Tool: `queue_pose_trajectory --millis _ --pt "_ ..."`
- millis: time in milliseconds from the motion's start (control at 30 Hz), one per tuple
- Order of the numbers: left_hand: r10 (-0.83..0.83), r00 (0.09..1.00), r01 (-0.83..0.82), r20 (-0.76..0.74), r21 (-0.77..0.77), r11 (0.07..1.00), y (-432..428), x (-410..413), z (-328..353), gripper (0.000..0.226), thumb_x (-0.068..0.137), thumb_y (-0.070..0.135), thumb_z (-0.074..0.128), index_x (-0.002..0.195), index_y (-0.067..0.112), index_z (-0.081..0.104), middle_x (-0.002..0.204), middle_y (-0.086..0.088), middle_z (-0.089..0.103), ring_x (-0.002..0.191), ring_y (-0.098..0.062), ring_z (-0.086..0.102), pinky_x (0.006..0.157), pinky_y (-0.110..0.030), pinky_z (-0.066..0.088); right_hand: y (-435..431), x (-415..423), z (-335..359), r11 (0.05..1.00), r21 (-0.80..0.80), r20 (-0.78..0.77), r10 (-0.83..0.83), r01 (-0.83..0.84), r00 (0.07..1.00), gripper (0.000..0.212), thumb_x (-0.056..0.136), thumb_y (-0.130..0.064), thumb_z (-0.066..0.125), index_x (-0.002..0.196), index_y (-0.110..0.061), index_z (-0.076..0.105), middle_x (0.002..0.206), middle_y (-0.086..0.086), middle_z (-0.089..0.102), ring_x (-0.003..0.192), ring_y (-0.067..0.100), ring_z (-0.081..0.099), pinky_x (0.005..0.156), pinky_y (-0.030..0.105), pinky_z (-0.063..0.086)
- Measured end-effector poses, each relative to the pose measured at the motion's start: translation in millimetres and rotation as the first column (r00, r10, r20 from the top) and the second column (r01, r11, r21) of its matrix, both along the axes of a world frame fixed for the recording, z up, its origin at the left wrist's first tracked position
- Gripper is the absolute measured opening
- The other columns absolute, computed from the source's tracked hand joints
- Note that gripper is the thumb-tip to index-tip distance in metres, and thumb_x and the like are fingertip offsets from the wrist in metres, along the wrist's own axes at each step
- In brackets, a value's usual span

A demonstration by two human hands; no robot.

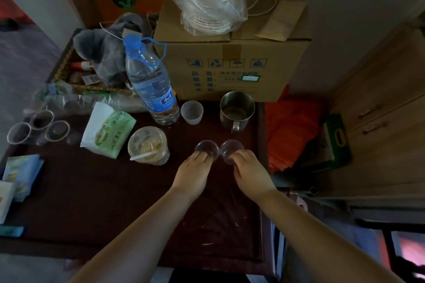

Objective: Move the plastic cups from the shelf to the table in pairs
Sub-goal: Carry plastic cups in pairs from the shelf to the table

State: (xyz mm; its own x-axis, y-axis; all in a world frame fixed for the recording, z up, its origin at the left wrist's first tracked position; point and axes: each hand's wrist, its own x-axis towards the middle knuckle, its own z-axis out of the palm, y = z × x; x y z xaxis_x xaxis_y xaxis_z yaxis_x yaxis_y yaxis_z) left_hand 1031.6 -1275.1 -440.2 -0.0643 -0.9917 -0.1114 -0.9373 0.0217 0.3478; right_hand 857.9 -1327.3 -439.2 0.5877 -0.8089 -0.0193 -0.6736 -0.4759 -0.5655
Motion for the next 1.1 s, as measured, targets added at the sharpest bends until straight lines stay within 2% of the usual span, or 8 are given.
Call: queue_pose_trajectory --millis 133,333,467,633,767,933,1100 --pt "-0.004 1.0 0.004 0.011 0.015 1.0 -1 -1 -5 0.042 0.088 0.005 0.045 0.13 0.01 0.045 0.127 -0.007 0.052 0.12 -0.023 0.044 0.095 -0.033 0.04 1 2 -3 1.0 0.001 -0.001 0.004 -0.004 1.0 0.031 0.082 0.001 0.052 0.111 -0.006 0.057 0.112 0.006 0.056 0.112 0.019 0.045 0.09 0.026 0.042" --pt "0.014 1.0 -0.014 0.009 0.014 1.0 2 -1 -6 0.045 0.085 0.003 0.044 0.13 0.009 0.045 0.126 -0.008 0.053 0.12 -0.024 0.044 0.096 -0.035 0.04 4 -2 -5 1.0 -0.013 -0.02 0.005 -0.005 1.0 0.03 0.082 0.0 0.052 0.111 -0.006 0.058 0.112 0.007 0.058 0.111 0.021 0.046 0.092 0.031 0.043" --pt "0.018 1.0 -0.018 0.017 -0.005 1.0 6 -5 -2 0.047 0.085 0.005 0.044 0.132 0.009 0.044 0.128 -0.007 0.052 0.122 -0.022 0.042 0.097 -0.034 0.04 8 -5 -3 0.999 -0.049 -0.031 -0.003 0.001 1.0 0.029 0.082 -0.001 0.053 0.109 -0.009 0.059 0.11 0.005 0.059 0.109 0.022 0.048 0.098 0.034 0.037" --pt "0.043 0.999 -0.043 0.016 -0.015 0.999 15 -7 5 0.047 0.084 0.006 0.048 0.131 0.01 0.044 0.127 -0.007 0.052 0.118 -0.023 0.045 0.095 -0.034 0.041 13 -8 7 0.998 -0.057 0.006 -0.016 0.016 1.0 0.028 0.08 0.0 0.055 0.107 -0.007 0.06 0.107 0.006 0.06 0.107 0.024 0.051 0.09 0.036 0.045" --pt "0.063 0.998 -0.063 0.014 -0.025 0.998 25 -8 14 0.049 0.085 0.007 0.049 0.133 0.013 0.042 0.128 -0.005 0.051 0.12 -0.023 0.043 0.096 -0.034 0.04 19 -10 15 0.997 -0.062 0.027 -0.04 0.042 0.999 0.028 0.082 -0.001 0.054 0.109 -0.008 0.059 0.109 0.004 0.059 0.11 0.02 0.048 0.091 0.033 0.043" --pt "0.069 0.998 -0.069 -0.007 -0.095 0.993 43 -3 36 0.043 0.088 0.014 0.048 0.131 0.014 0.045 0.127 -0.002 0.052 0.119 -0.019 0.043 0.094 -0.031 0.04 36 -11 36 0.99 -0.105 0.07 -0.091 0.098 0.993 0.029 0.085 -0.006 0.054 0.112 -0.012 0.057 0.112 0.001 0.058 0.11 0.017 0.048 0.086 0.03 0.046" --pt "-0.004 0.996 -0.017 -0.086 -0.242 0.97 54 3 83 0.032 0.089 0.017 0.051 0.121 0.014 0.054 0.12 0.0 0.056 0.114 -0.018 0.048 0.084 -0.029 0.047 56 -10 80 0.955 -0.198 0.088 -0.209 0.222 0.974 0.03 0.086 -0.015 0.056 0.115 -0.014 0.054 0.114 0.001 0.057 0.107 0.016 0.05 0.081 0.024 0.044"
